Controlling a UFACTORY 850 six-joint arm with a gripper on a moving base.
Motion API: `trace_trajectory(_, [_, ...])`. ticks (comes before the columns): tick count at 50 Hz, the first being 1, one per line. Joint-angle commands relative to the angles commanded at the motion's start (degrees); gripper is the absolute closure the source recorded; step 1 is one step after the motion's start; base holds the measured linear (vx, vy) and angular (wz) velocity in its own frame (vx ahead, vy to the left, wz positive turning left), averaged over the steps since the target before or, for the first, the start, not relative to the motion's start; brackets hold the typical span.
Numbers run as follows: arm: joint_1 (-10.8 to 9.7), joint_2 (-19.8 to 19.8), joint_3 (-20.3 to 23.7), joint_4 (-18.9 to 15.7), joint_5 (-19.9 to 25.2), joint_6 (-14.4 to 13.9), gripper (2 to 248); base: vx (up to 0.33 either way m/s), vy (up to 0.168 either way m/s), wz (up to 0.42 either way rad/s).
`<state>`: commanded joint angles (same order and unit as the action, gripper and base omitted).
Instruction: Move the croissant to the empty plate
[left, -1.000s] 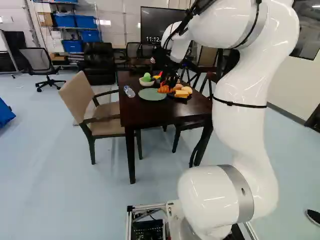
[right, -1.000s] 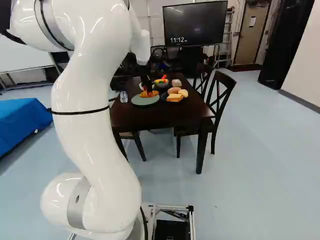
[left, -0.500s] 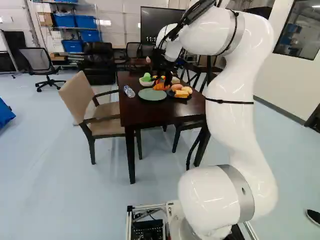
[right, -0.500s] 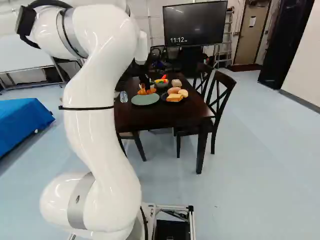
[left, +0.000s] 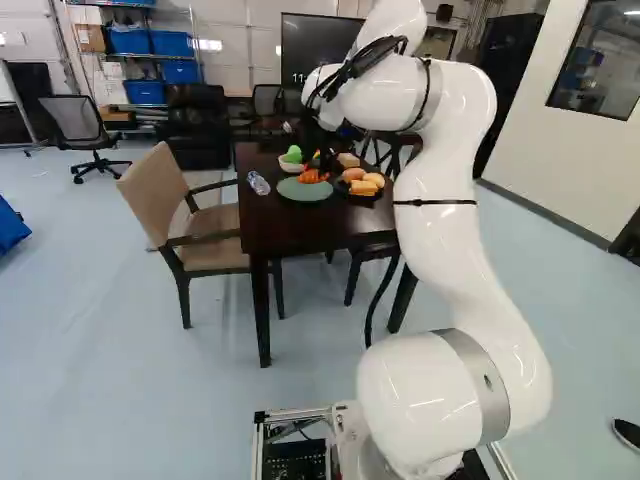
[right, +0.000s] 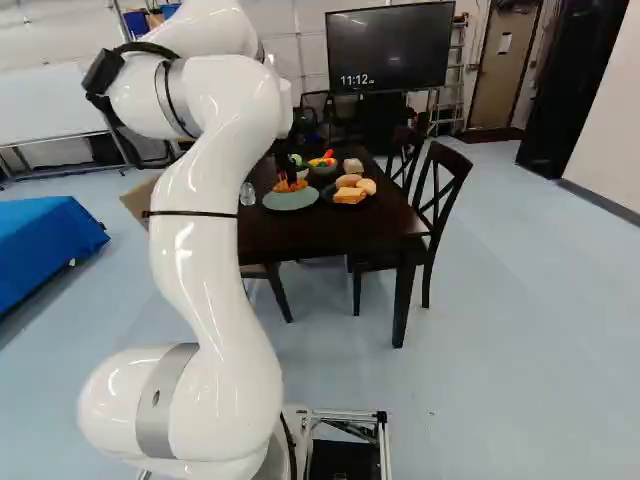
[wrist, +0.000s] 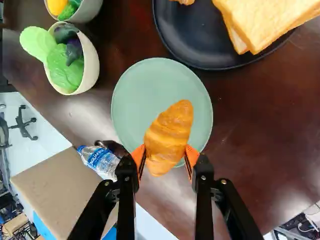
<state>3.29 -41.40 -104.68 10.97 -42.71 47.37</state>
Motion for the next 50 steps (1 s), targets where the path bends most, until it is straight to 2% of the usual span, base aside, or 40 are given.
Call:
trace_trajectory(9, [0.69, -3.41, -3.59, 0.00, 0.00, 0.00, 129, 0.000, 0.000, 0.000])
trace_trajectory(33, [0.68, -6.20, -4.20, 0.00, 0.00, 0.00, 129, 0.000, 0.000, 0.000])
trace_trajectory(34, [0.68, -6.20, -4.20, 0.00, 0.00, 0.00, 118, 0.000, 0.000, 0.000])
trace_trajectory(38, [0.68, -6.20, -4.20, 0.00, 0.00, 0.00, 118, 0.000, 0.000, 0.000])
trace_trajectory(39, [0.68, -6.20, -4.20, 0.00, 0.00, 0.00, 87, 0.000, 0.000, 0.000])
trace_trajectory(44, [0.68, -6.20, -4.20, 0.00, 0.00, 0.00, 87, 0.000, 0.000, 0.000])
trace_trajectory(45, [0.68, -6.20, -4.20, 0.00, 0.00, 0.00, 54, 0.000, 0.000, 0.000])
trace_trajectory(49, [0.68, -6.20, -4.20, 0.00, 0.00, 0.00, 54, 0.000, 0.000, 0.000])
trace_trajectory(50, [0.68, -6.20, -4.20, 0.00, 0.00, 0.00, 19, 0.000, 0.000, 0.000])
